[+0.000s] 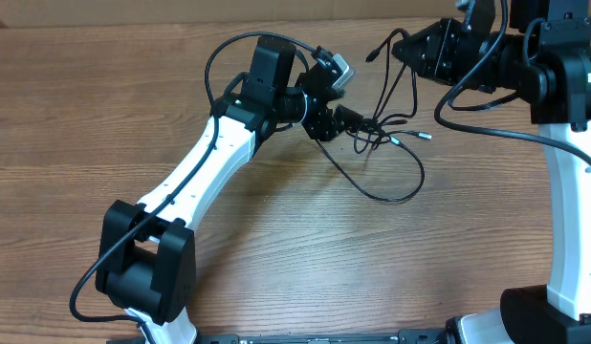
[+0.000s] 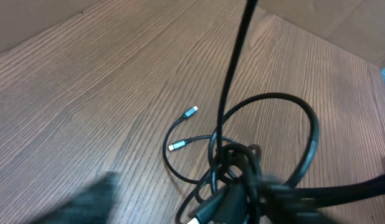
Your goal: Untangle cables
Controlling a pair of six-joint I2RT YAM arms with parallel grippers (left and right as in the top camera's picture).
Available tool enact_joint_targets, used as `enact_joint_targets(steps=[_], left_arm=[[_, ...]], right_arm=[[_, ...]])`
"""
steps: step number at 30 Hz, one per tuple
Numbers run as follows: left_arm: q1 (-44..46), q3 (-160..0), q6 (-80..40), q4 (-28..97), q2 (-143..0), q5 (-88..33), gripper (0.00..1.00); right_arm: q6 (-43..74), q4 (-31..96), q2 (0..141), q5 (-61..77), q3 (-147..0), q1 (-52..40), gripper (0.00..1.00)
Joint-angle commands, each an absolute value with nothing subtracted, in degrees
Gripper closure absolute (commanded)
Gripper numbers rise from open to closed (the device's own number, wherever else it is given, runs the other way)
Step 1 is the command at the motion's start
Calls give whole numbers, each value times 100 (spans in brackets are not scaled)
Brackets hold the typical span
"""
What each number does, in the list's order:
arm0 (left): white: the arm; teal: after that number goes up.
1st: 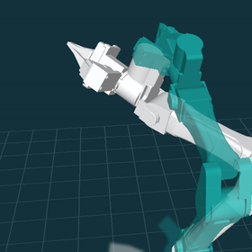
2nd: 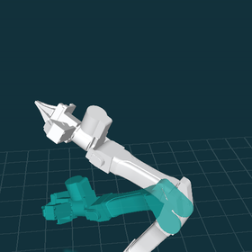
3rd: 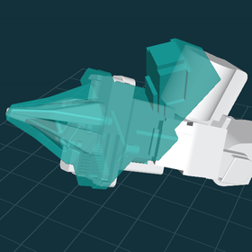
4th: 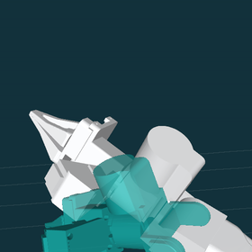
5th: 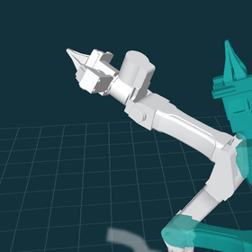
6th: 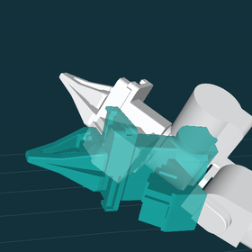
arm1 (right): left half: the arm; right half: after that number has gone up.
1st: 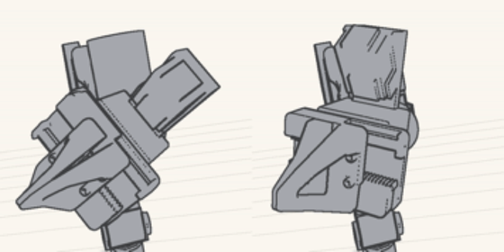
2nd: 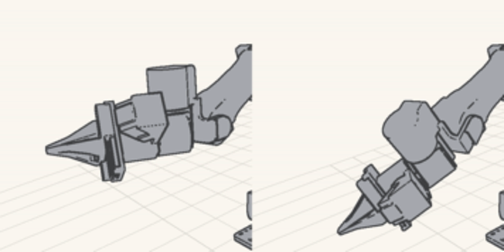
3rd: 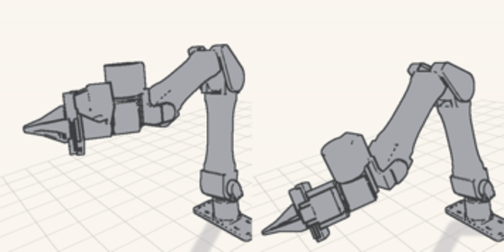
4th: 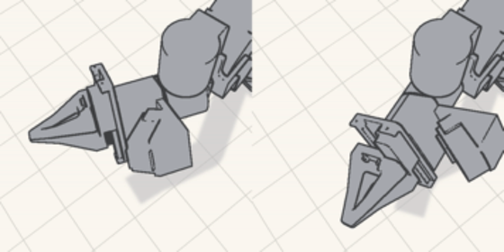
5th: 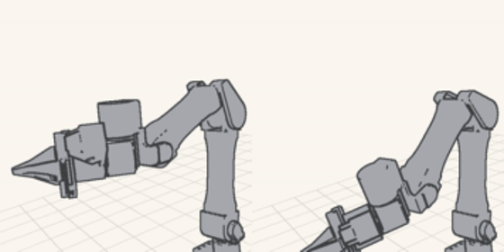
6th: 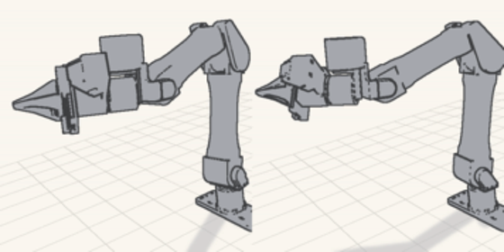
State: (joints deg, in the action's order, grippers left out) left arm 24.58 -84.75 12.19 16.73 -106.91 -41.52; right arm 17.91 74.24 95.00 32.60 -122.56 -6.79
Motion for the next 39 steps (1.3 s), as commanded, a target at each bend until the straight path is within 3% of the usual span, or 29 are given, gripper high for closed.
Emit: enact_joint_targets(steps=[1, 12, 19, 24, 29, 39], left_arm=[[2477, -8538, 1240, 1664, -10565, -4150, 0], [2147, -8543, 1079, 1610, -10549, -3216, 1], [1699, -8552, 613, 1608, -10508, -3385, 0], [1621, -8552, 593, 1835, -10508, -4130, 0], [2091, -8552, 860, 2316, -10510, -4298, 1], [3249, -8552, 2434, 3454, -10525, -2906, 0]], right_arm=[[1706, 7378, 9498, 3177, -12420, -681, 96], [1796, 7336, 9498, 75, -12420, -355, 96], [1796, 7011, 9535, 285, -12420, 624, 96], [1772, 6805, 9603, 694, -12420, 1068, 96], [1776, 6626, 9686, 1184, -12420, 1059, 96], [1798, 6447, 9710, 2115, -12420, 1017, 96]])
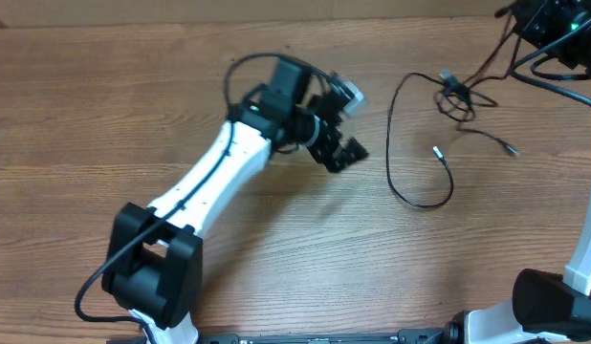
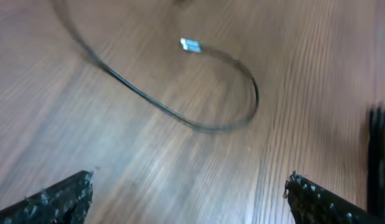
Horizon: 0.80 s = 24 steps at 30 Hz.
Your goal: Untangle cables
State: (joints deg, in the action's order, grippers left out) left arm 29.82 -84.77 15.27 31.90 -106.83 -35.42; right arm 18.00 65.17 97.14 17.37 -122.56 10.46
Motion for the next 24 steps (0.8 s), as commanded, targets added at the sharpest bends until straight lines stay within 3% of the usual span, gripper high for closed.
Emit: enact_joint_targets(steps=[1, 24], left_arm=[[3328, -8552, 2556, 3551, -10534, -2794, 0], [4427, -8549, 3218, 3450, -11209, -2467, 0]], right_arm=[[1796, 6451, 9710, 2115, -12420, 1011, 96], [1970, 6431, 9911, 2069, -12420, -200, 96]])
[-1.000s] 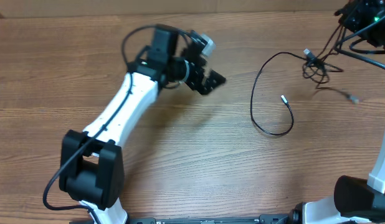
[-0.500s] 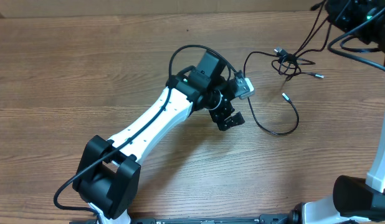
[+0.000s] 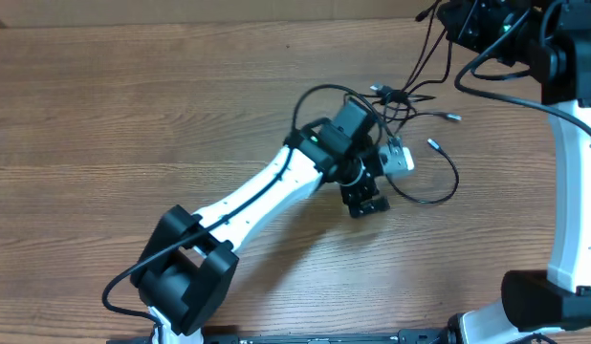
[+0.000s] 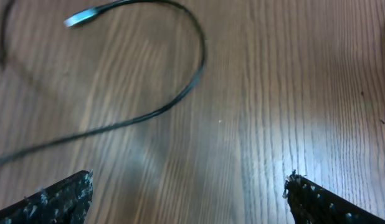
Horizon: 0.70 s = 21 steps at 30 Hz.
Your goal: Untangle cables
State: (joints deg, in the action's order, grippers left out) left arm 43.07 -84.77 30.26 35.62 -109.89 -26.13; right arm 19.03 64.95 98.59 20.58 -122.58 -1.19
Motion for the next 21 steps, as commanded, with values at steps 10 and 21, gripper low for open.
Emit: enact_joint_targets(steps=[10, 21], left_arm=[[4471, -8552, 2606, 2482, -11690, -2486, 0], [4604, -8552, 2412, 1955, -11775, -2349, 0]], right_arm=[[1973, 6414, 9913, 2067, -12420, -589, 96], [1970, 6324, 9913, 1933, -12420, -777, 96]])
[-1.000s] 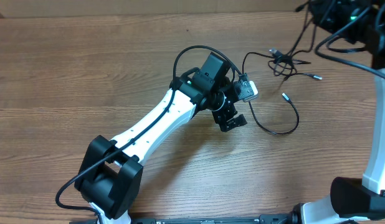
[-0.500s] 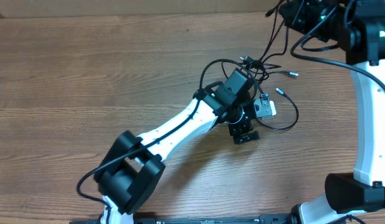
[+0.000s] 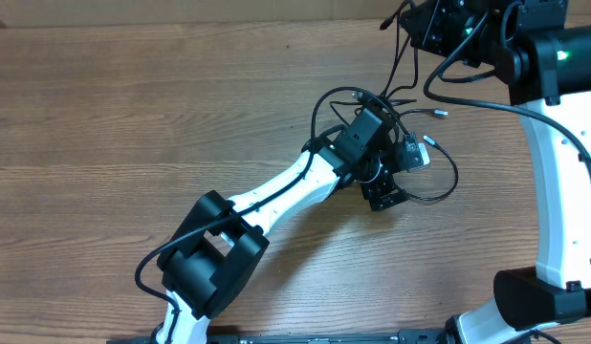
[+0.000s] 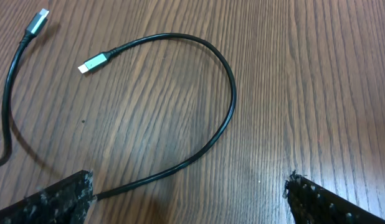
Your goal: Untangle cables
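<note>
Thin black cables form a knot (image 3: 389, 98) on the wooden table, with a loose loop (image 3: 441, 182) and silver plugs (image 3: 428, 140) trailing off it. Strands rise from the knot to my right gripper (image 3: 418, 24) at the top edge, which is shut on them. My left gripper (image 3: 384, 194) stands open low over the table just left of the loop. In the left wrist view the loop (image 4: 227, 118) curves between the fingers (image 4: 55, 200), its strand running under the left fingertip; two silver plugs (image 4: 93, 62) lie ahead. Nothing sits between the left gripper's (image 4: 189, 194) jaws.
The left arm (image 3: 276, 196) stretches diagonally from the front left across the table middle. The right arm's white column (image 3: 563, 172) stands along the right side. Its own black wiring (image 3: 468, 76) hangs near the cable knot.
My left gripper has shifted slightly right, closer to the loop, so the strand now reaches its left fingertip. The right gripper has moved a little left along the top edge with the strands.
First my left gripper was right at the tangle while the right held a strand up. Then the left was open and bare, and the bundle lay further right. After that the left arm stood beside the loose loop, and now it is at the loop, still open.
</note>
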Controlling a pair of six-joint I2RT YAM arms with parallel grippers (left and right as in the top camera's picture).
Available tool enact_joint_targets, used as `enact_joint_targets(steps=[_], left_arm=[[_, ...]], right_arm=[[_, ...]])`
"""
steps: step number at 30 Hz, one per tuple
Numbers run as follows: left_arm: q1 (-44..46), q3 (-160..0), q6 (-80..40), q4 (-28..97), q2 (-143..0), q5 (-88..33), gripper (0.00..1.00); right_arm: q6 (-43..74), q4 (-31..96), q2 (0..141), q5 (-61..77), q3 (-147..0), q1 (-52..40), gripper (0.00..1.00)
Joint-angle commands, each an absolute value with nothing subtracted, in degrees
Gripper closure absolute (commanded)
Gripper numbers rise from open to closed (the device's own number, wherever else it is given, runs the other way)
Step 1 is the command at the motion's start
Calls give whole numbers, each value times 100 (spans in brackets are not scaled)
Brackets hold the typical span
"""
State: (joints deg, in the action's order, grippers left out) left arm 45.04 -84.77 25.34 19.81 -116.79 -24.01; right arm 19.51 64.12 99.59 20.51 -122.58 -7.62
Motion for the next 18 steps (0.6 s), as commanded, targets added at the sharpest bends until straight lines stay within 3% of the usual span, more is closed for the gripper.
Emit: enact_joint_targets(steps=[1, 11, 18], left_arm=[[4628, -8552, 2401, 1955, -11775, -2346, 0], [4700, -8552, 2239, 1949, -11775, -2329, 0], [4681, -8571, 1957, 2067, -11747, -1424, 0]], right_arm=[[1970, 6309, 9913, 1872, -12420, -777, 96], [1964, 6302, 9913, 1846, -12420, -777, 96], [1949, 6455, 9913, 880, -12420, -777, 96]])
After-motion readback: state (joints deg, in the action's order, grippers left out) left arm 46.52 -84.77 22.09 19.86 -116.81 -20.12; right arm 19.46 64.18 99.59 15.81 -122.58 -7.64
